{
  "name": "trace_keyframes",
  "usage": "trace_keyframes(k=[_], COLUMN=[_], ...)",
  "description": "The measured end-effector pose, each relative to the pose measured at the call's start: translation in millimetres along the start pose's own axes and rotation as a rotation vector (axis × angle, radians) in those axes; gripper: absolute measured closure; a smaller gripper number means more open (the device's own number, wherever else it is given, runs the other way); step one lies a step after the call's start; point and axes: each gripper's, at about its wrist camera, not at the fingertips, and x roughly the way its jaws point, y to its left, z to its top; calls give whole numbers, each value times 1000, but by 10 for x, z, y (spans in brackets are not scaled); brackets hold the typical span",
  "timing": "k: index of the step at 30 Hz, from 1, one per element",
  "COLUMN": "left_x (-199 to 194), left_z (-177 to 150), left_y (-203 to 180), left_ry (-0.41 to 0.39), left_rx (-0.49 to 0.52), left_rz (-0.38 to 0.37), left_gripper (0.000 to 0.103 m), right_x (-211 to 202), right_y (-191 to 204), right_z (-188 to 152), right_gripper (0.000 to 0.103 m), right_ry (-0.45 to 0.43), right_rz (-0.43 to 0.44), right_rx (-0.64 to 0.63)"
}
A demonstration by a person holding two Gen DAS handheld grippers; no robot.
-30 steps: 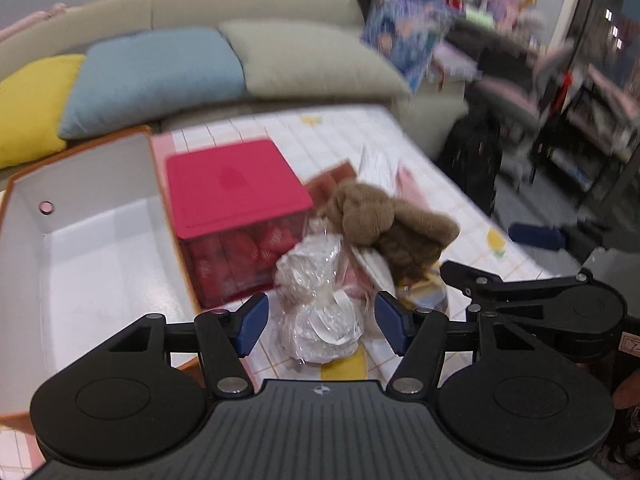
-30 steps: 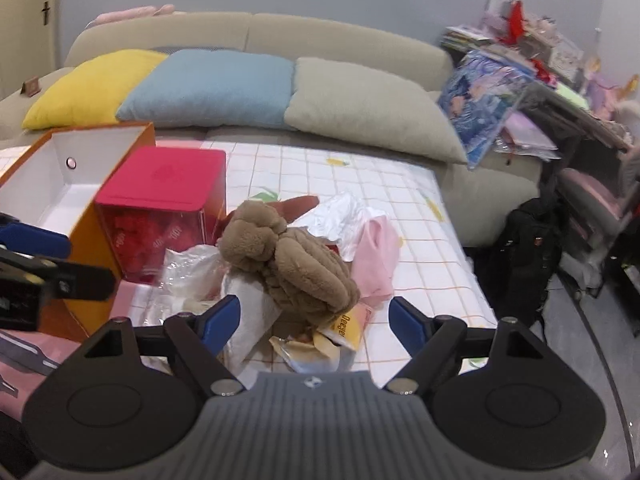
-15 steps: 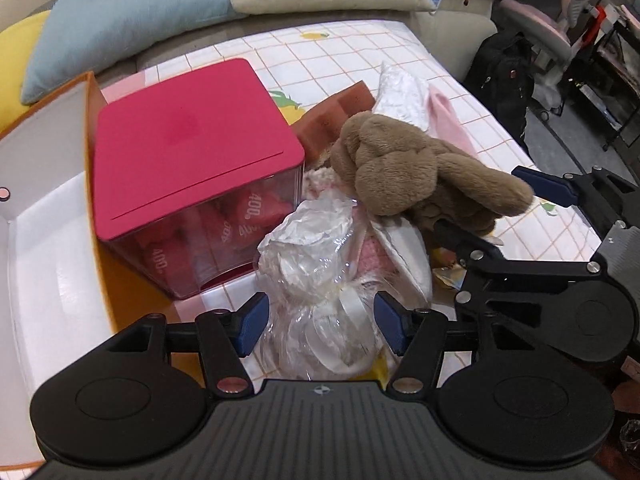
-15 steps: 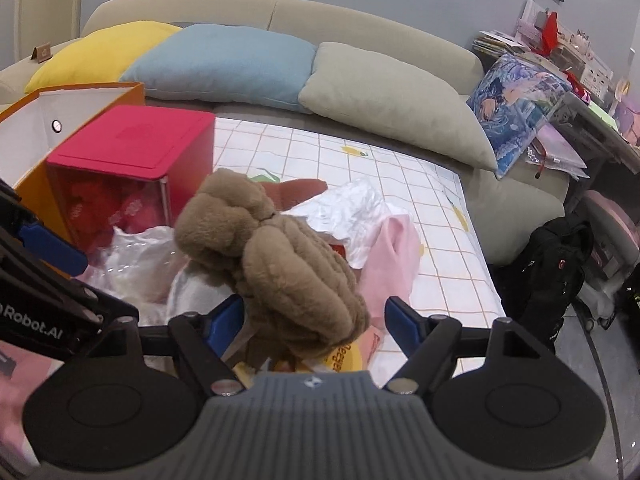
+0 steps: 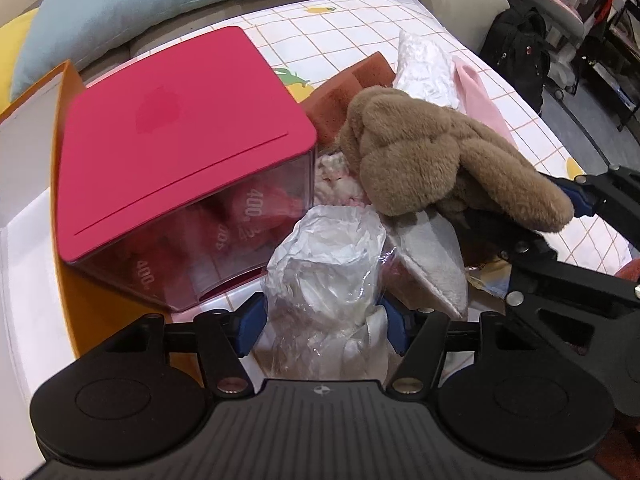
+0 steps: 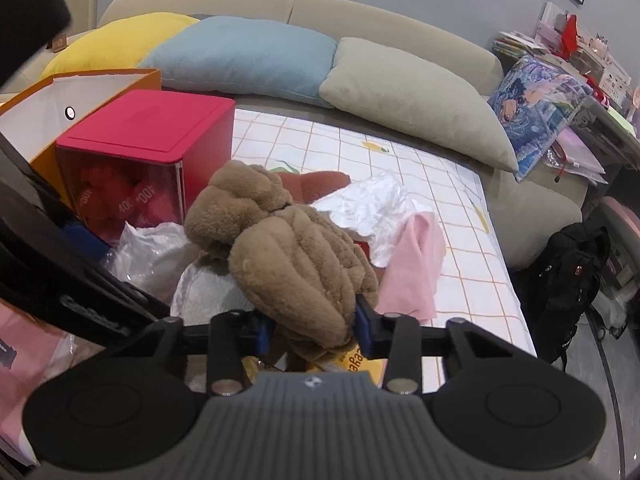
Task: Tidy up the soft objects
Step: 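Grasp the clear plastic bag with the left tool while the right tool grasps the brown plush, then carry both items over the white box and open both tools to drop them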
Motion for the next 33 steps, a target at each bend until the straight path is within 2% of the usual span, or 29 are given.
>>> trace_keyframes(k=[1, 7, 13, 22, 25, 28, 33], left_x=[-19, -256, -640, -1374, -1535, -1608, -1614], left_z=[-11, -126, -227, -353, -421, -488, -637], left_y=[0, 25, 146, 366, 480, 572, 827], left_ry=[-9, -89, -187, -384, -433, -461, -466], left_rx=[0, 1, -57, -156, -194, -223, -308], left_rz=[-2, -6, -40, -89, -88, -70, -20], left_gripper=[42, 47, 48, 48, 48, 48, 48], right_x=[-16, -156, -357, -896, -1066, -1178, -1177], right_y=[-2, -1, -17, -72, -50, 2, 159], right_z=[-1, 12, 31, 159, 214, 271, 386], right_gripper=[68, 73, 77, 77, 77, 77, 77], right_ry=[-6, -70, -143, -205, -208, -207, -166], right_rz=[-1, -13, -36, -18, 28, 116, 336], right_rx=[-1, 5, 21, 142, 204, 289, 431])
